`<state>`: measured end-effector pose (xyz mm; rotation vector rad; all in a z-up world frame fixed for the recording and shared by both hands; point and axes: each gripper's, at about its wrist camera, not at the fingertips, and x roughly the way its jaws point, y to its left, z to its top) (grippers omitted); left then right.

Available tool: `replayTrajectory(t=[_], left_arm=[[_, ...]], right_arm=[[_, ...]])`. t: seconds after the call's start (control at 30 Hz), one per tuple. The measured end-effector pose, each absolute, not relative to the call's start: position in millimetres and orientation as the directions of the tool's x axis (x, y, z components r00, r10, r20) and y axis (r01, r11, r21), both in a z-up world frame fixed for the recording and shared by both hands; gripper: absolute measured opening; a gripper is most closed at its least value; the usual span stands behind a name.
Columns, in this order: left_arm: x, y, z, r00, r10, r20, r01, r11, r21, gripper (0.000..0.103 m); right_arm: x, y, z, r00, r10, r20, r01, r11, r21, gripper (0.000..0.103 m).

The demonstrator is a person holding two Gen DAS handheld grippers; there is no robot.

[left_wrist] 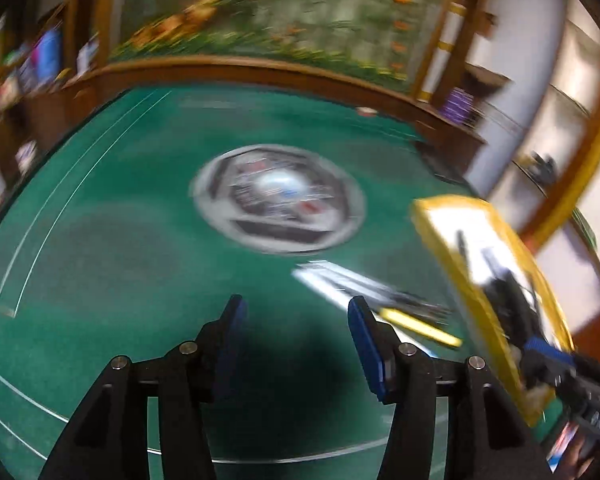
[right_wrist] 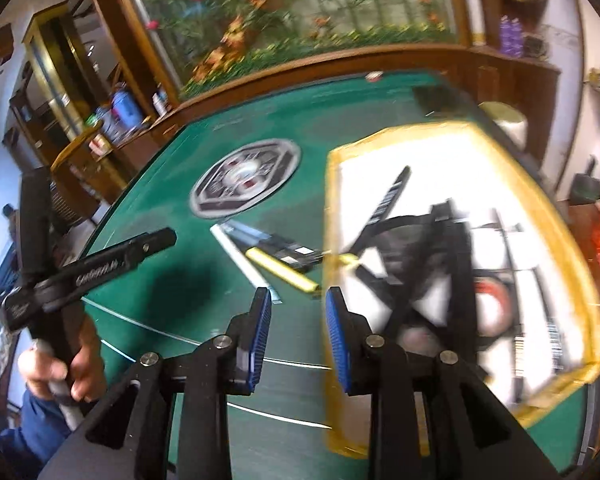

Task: Organize rigid objects
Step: 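Return both tools to the pens on the felt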

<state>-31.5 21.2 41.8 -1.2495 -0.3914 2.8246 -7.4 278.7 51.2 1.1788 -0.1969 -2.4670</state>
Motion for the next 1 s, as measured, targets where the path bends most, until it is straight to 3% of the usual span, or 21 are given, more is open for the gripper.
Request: replayTrajectory(t=[0.2,0.63,0.83,1.0], left_arm=[[-37.0,-6.1,23.2,-0.664,0.141,-0.734,0.116,-0.951,-0.288,0.056],[-31.5,-6.2,25.2,-0.661,0.168,-0.732,0.100,-0.946,-0.308,0.056],[-32.7,-10.5,23.0,-0.656,0.162,-0.737,0.122,-0.941,-0.315,0.056],[-33.2,-11.5,22.4,-0.657,0.154,-0.738,0.129,-0.942,-0.311,0.056]], right_arm=[[-34.5,226.9,36.9,-0.507,-0.405,-0.761,0.337,-0.906,0.257,0.027],[-104.9,215.9,18.2,-0.517,-0.262,-0.815,0.194,-0.963,0.186,0.027],[-117.0,212.4,12.1,-0.484,-0.277,-0.830,0.190,-0.959,0.210,0.027],[-109.4,196.1,9.7,-0.476,-0.248,-0.844,0.238,-0.960,0.148,0.035]])
